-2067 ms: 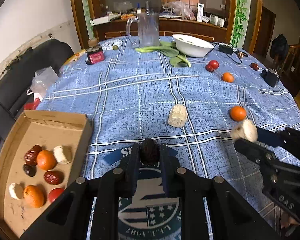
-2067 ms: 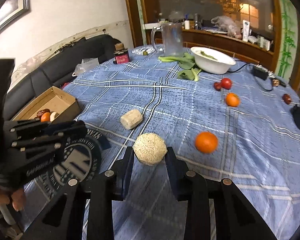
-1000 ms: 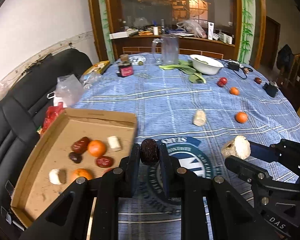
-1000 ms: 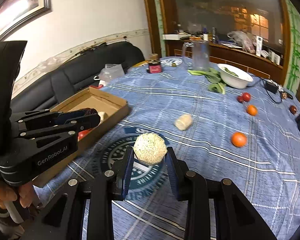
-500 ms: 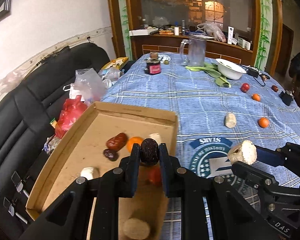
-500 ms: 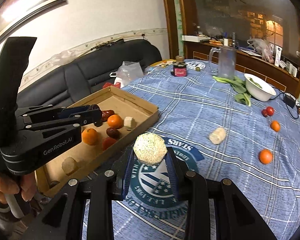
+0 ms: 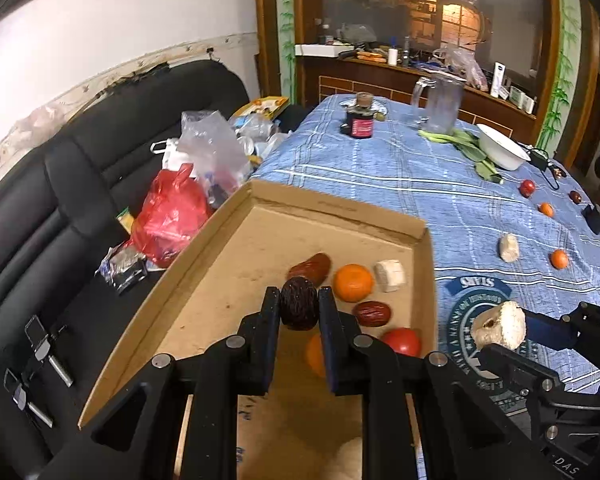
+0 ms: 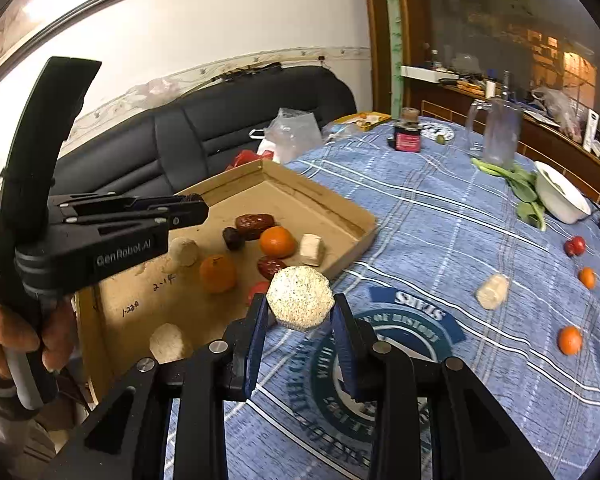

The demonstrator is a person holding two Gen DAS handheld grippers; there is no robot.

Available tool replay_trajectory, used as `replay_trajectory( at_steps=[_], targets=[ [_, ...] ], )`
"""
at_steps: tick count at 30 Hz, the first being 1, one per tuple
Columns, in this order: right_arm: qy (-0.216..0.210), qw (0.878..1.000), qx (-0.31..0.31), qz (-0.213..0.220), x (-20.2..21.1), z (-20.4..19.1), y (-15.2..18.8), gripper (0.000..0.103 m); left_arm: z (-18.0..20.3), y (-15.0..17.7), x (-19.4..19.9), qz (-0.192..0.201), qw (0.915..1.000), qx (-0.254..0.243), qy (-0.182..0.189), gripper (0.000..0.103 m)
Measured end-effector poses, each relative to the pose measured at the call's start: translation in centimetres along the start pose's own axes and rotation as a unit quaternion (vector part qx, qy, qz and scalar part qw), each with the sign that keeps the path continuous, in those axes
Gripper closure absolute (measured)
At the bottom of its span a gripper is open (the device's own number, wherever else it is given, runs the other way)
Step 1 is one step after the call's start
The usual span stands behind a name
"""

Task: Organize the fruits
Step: 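Carry the date and cake into the cardboard box and open both tools, then withdraw both open tools from the box back over the table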

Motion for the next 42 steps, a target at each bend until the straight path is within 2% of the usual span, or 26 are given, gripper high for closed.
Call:
replay_trajectory(
  at_steps=[9, 13, 20, 27, 28, 29, 31, 35, 36, 37, 38, 41, 42],
  targets=[
    [-0.049, 0.998, 0.027, -0.037, -3.8, -3.0, -0.5, 0.067, -2.2, 1.1, -1.0, -0.023, 0.9997, 0.01, 0.001, 0.085],
    [-0.067, 0.996, 0.032, -0.051, -5.1, -3.9, -0.3, 0.067, -2.4, 1.5, -1.1, -0.026, 0.9996, 0.002, -0.014, 0.085],
    [-0.078, 0.994, 0.039, -0.071, -6.7, -4.6, 0.1, 0.067, -1.8, 2.5, -1.6, -0.035, 0.999, -0.013, -0.022, 0.085],
    [-0.084, 0.994, 0.031, -0.07, -6.7, -4.3, 0.3, 0.065, -2.2, 2.6, -2.2, -0.045, 0.9982, 0.001, -0.04, 0.084],
    [-0.085, 0.993, 0.03, -0.07, -6.6, -4.3, 0.2, 0.063, -2.3, 2.6, -2.2, -0.044, 0.9982, 0.006, -0.039, 0.079],
    [-0.086, 0.993, 0.03, -0.068, -6.5, -4.4, 0.3, 0.059, -2.4, 2.6, -2.2, -0.044, 0.9981, 0.009, -0.042, 0.064],
    [-0.083, 0.994, 0.034, -0.066, -6.1, -4.5, 0.2, 0.056, -2.5, 2.7, -2.2, -0.043, 0.9979, 0.016, -0.045, 0.051],
    [-0.079, 0.995, 0.037, -0.057, -4.6, -4.3, 0.4, 0.057, -2.2, 2.4, -1.5, -0.027, 0.9981, 0.016, -0.054, 0.05],
    [-0.075, 0.995, 0.037, -0.053, -4.1, -4.1, 0.5, 0.057, -1.9, 2.2, -1.2, -0.021, 0.9984, 0.017, -0.05, 0.048],
    [-0.07, 0.996, 0.036, -0.049, -3.6, -3.8, 0.5, 0.056, -1.7, 2.1, -0.9, -0.017, 0.9986, 0.017, -0.047, 0.041],
    [-0.065, 0.996, 0.032, -0.044, -3.0, -3.3, 0.6, 0.053, -1.2, 1.8, -0.6, -0.011, 0.9988, 0.015, -0.045, 0.035],
    [-0.046, 0.998, 0.013, -0.028, -1.1, -1.5, 0.8, 0.041, 0.1, 1.2, 0.1, 0.005, 0.9992, 0.01, -0.039, 0.027],
    [-0.039, 0.999, 0.006, -0.021, -0.4, -0.8, 1.0, 0.041, 0.7, 1.0, 0.3, 0.01, 0.9993, 0.009, -0.035, 0.026]
  ],
)
Point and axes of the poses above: each gripper's, at about its wrist camera, not at the fingertips, and x roughly against the way its jaws point, z to its right, y to its underside, the point moved 1 cm from there along -x, roughly the way its jaws point, and after that the axes turned 1 degree about y, right-handed, at the moved point
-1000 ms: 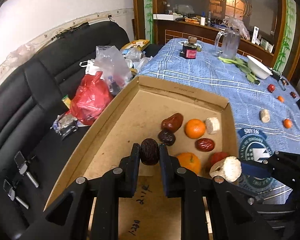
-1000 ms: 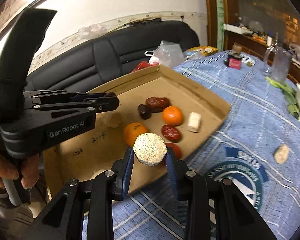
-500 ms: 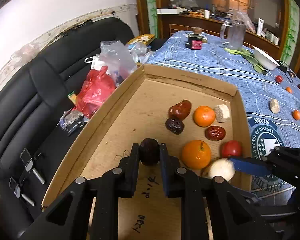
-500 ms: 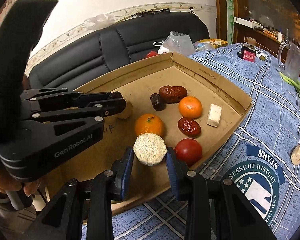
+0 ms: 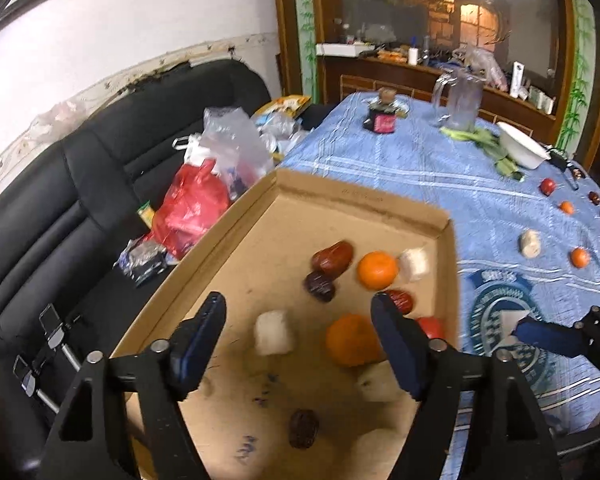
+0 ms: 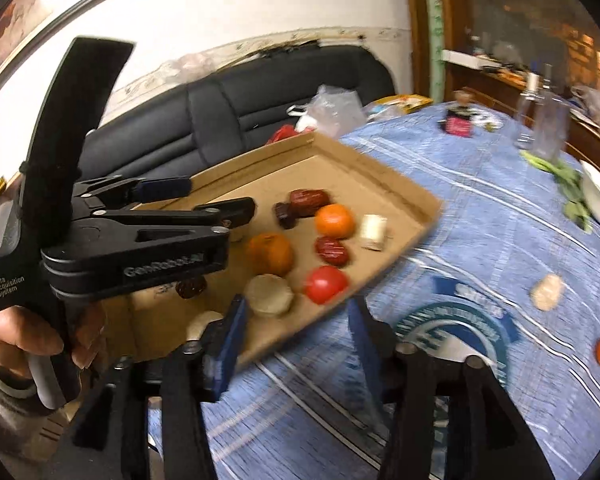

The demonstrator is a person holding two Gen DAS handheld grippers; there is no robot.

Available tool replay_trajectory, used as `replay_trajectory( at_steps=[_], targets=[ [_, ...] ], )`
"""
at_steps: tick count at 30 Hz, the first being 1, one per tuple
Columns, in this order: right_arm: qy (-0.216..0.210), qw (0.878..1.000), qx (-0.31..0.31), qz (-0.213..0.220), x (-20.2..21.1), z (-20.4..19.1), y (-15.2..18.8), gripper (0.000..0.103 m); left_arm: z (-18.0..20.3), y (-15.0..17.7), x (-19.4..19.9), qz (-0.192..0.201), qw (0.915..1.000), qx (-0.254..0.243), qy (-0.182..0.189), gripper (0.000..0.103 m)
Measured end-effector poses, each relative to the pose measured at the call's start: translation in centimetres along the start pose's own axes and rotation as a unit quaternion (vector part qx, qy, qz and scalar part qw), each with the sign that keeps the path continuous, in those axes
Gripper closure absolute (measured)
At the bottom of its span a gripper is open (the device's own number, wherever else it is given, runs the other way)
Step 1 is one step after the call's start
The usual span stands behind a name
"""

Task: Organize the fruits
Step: 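Withdraw both open tools from the box back over the table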

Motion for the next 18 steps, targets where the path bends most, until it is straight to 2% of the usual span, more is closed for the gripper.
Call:
replay_trajectory(
  at_steps=[7, 12, 18],
  targets=[
    [0.063, 0.996, -0.063, 0.019, 4.8, 6.2, 2.2, 0.038, 5.2, -1.3, 1.1, 0.017, 0.9987, -0.011, 0.046, 0.024],
    [0.119, 0.987, -0.107, 0.025, 8.0, 11.1, 4.9, 0.037, 9.8, -1.7, 1.6, 0.021, 0.9957, -0.038, 0.082, 0.024],
    [0.163, 0.974, -0.153, 0.035, 11.5, 16.2, 8.0, 0.036, 14.4, -1.7, 0.7, 0.002, 0.9897, -0.063, 0.128, 0.024]
  ],
)
Point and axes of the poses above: each gripper's, at about its wrist camera, not at the fingertips, and x roughly against the way its jaws point, z to its right, y to its underside, the point moved 1 cm from there along -x, roughly the way its jaws point, and after that the axes turned 1 degree about y, right-handed, at the moved point
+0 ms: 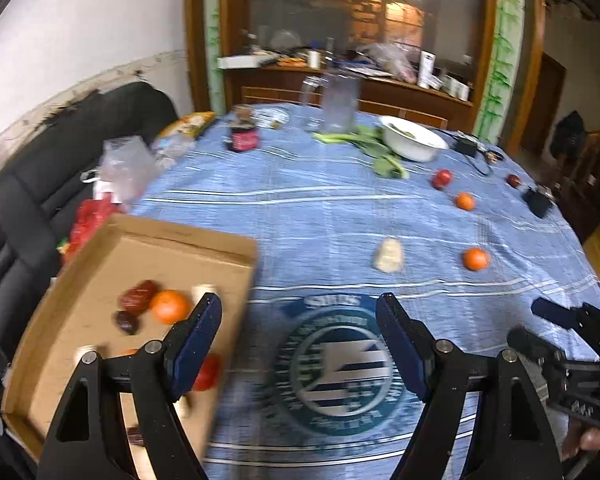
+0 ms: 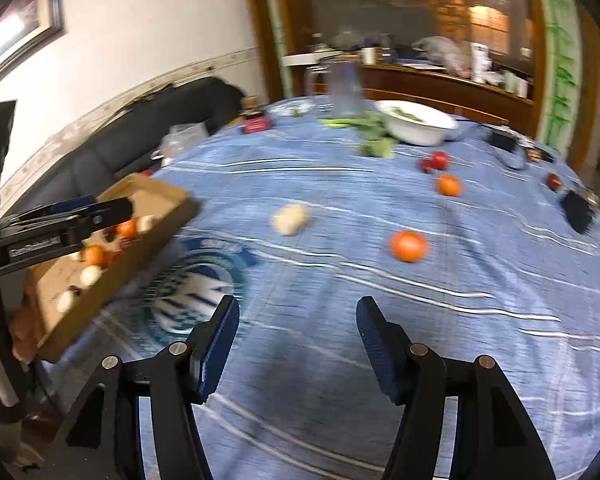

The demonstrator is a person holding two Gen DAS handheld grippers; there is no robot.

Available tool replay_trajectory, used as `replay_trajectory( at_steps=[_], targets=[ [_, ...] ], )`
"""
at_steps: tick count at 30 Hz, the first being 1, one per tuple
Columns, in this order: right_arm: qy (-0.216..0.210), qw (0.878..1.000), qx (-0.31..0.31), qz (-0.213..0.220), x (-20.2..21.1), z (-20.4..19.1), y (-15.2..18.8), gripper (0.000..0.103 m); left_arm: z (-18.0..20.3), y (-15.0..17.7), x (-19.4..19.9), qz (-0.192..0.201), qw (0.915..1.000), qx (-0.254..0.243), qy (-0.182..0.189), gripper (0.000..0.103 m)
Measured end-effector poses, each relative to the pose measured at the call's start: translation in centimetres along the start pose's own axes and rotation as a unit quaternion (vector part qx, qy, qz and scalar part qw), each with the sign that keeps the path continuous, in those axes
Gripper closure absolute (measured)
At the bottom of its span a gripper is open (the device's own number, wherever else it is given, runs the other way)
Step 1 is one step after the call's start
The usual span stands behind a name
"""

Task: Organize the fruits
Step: 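Withdraw both open tools from the box back over the table, then grasp a beige round cake with left tool while right tool grasps a tangerine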

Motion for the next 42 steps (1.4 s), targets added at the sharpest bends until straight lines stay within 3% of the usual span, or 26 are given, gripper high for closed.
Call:
replay_trajectory(
  at_steps=[6, 18, 21, 22, 23, 33, 34, 36, 37, 42],
  targets=[
    [0.01, 0.999, -0.045, 0.0, -0.9, 4.8, -0.1, 0.034, 2.5, -0.2, -2.9, -0.035, 0.9989, -0.007, 0.031, 0.024],
    [0.03, 0.999, -0.022, -0.038, -7.9, 5.8, -4.7, 0.035, 5.4, -1.7, -7.0, -0.058, 0.9976, -0.025, 0.03, 0.024],
    [0.038, 0.997, -0.026, -0.056, -9.7, 6.4, -5.0, 0.047, 6.0, -2.2, -8.0, -0.058, 0.9973, -0.034, 0.028, 0.024],
    [0.039, 0.997, -0.028, -0.064, -10.3, 6.7, -4.9, 0.06, 6.3, -2.3, -8.5, -0.059, 0.9971, -0.038, 0.028, 0.024],
    [0.053, 0.996, -0.025, -0.068, -10.7, 7.0, -4.7, 0.067, 6.5, -2.5, -8.9, -0.061, 0.997, -0.041, 0.027, 0.024],
    [0.028, 0.997, -0.054, -0.051, -9.1, 8.3, -4.2, 0.068, 8.1, -3.4, -13.2, -0.076, 0.9954, -0.057, 0.013, 0.025],
    [0.026, 0.997, -0.057, -0.05, -8.9, 8.3, -4.1, 0.068, 8.3, -3.4, -13.6, -0.078, 0.9951, -0.06, 0.012, 0.029],
    [0.023, 0.997, -0.06, -0.048, -8.5, 8.2, -4.0, 0.068, 8.4, -3.4, -14.5, -0.09, 0.9937, -0.065, 0.013, 0.066],
    [0.023, 0.997, -0.06, -0.044, -8.2, 8.1, -3.9, 0.068, 8.4, -3.3, -15.0, -0.1, 0.9927, -0.063, 0.02, 0.074],
    [0.022, 0.997, -0.059, -0.033, -6.9, 7.6, -3.4, 0.068, 7.6, -2.7, -14.4, -0.097, 0.9934, -0.053, 0.03, 0.075]
  ],
)
Point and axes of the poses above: each gripper's, at about its wrist camera, not at the fingertips, and x roughly against the way its jaws point, z to its right, y to its underside, the point moved 1 cm from there along -x, roughly the way its jaws point, and after that the axes turned 1 degree about y, right-handed, at the moved point
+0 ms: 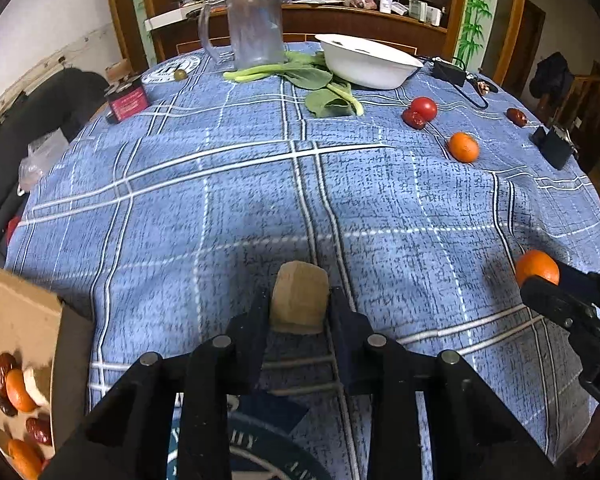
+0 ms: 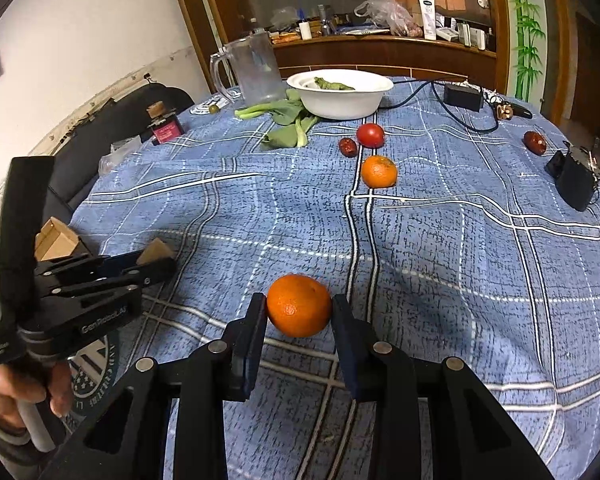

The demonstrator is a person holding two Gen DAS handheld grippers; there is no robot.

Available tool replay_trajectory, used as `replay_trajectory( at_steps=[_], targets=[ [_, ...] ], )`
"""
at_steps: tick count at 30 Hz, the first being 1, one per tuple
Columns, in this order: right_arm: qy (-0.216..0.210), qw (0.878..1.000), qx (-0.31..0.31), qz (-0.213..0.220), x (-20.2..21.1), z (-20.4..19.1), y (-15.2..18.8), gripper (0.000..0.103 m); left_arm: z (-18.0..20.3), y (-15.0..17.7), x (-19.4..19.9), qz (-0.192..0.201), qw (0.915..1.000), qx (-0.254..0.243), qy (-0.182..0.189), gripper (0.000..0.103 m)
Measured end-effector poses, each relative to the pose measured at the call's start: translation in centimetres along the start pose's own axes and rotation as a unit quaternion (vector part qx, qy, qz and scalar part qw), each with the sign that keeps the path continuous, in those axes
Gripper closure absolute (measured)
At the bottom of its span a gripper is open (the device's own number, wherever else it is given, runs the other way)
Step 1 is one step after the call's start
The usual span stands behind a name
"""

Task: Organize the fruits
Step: 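Grasp a beige round cake with left tool while right tool grasps a tangerine, then carry the cake and tangerine into the cardboard box and open both tools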

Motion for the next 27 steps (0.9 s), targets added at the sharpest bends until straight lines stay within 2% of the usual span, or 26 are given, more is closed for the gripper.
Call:
replay_trajectory(
  at_steps=[6, 11, 18, 27],
  targets=[
    [-0.006, 1.0, -0.001, 0.006, 1.4, -0.9, 1.2, 0.068, -0.4, 1.7, 2.6, 0.012, 0.9999, 0.007, 0.004, 0.075],
    [-0.005, 1.0, -0.007, 0.022, 3.1, -1.8, 2.3, 0.067, -0.2, 3.0, 4.9, 0.031, 0.9995, 0.002, -0.01, 0.075],
    [-0.004, 1.0, -0.008, 0.023, 4.3, -3.2, 4.0, 0.067, 0.1, 4.8, 7.0, 0.043, 0.999, -0.002, -0.012, 0.075],
    [-0.012, 0.999, 0.004, 0.03, 5.6, -5.7, 4.9, 0.067, -1.2, 6.1, 9.9, 0.062, 0.9978, 0.002, -0.025, 0.075]
  ],
)
Point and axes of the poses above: each gripper's, at about its wrist camera, not at the fingertips, and x roughly against the way its jaws point, z to its right, y to its underside, the point moved 1 cm from there along -x, roughly the way its jaws point, and after that the axes turned 1 degree about y, right-handed, at the moved point
